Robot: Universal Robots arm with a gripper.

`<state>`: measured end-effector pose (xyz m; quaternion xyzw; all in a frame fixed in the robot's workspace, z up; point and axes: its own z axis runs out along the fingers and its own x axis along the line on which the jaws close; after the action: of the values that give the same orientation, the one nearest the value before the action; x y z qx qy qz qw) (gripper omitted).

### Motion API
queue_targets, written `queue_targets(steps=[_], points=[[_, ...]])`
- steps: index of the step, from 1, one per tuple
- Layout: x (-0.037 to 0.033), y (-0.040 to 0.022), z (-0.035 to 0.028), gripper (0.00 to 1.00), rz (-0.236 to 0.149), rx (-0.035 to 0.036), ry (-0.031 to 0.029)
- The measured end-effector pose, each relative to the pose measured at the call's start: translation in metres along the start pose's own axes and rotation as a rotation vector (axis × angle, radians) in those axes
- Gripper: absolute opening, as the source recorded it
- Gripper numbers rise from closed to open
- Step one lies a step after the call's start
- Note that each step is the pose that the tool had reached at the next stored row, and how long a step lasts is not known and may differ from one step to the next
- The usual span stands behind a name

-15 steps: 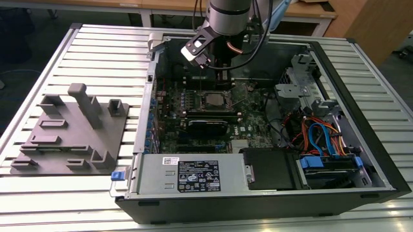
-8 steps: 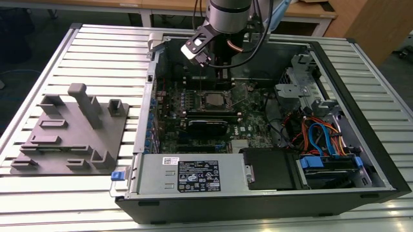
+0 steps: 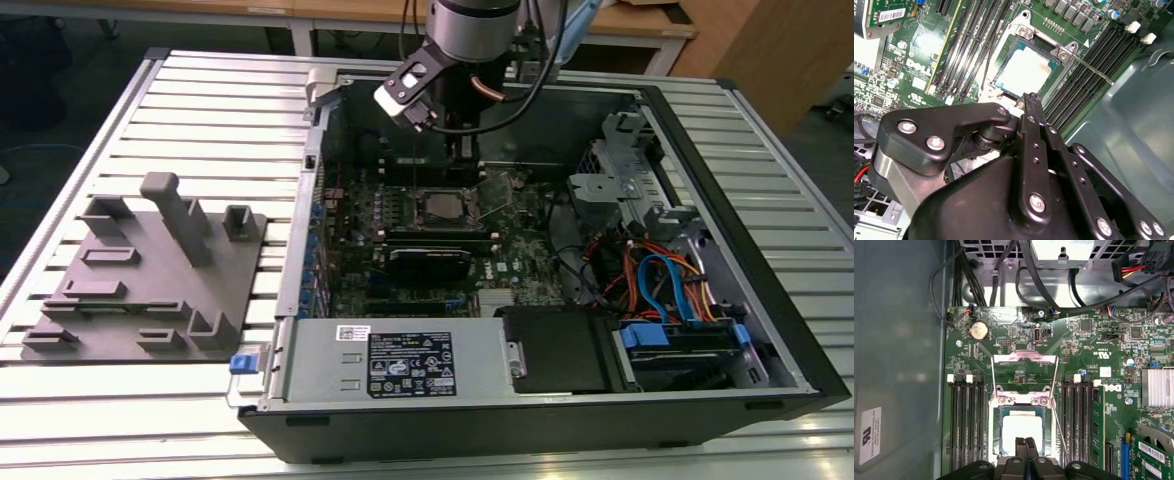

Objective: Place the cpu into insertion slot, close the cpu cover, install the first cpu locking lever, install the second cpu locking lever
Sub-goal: 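Close the cpu cover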

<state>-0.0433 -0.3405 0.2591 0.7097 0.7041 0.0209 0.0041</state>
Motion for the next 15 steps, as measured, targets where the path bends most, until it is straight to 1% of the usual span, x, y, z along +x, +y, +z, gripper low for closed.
queue_targets(steps=[13, 15], points=[[0.0000, 0.0000, -0.0001, 0.11, 0.000, -0.0001, -0.0005], [0.0000, 0.0003, -0.0001, 0.11, 0.000, 0.0016, -0.0009]])
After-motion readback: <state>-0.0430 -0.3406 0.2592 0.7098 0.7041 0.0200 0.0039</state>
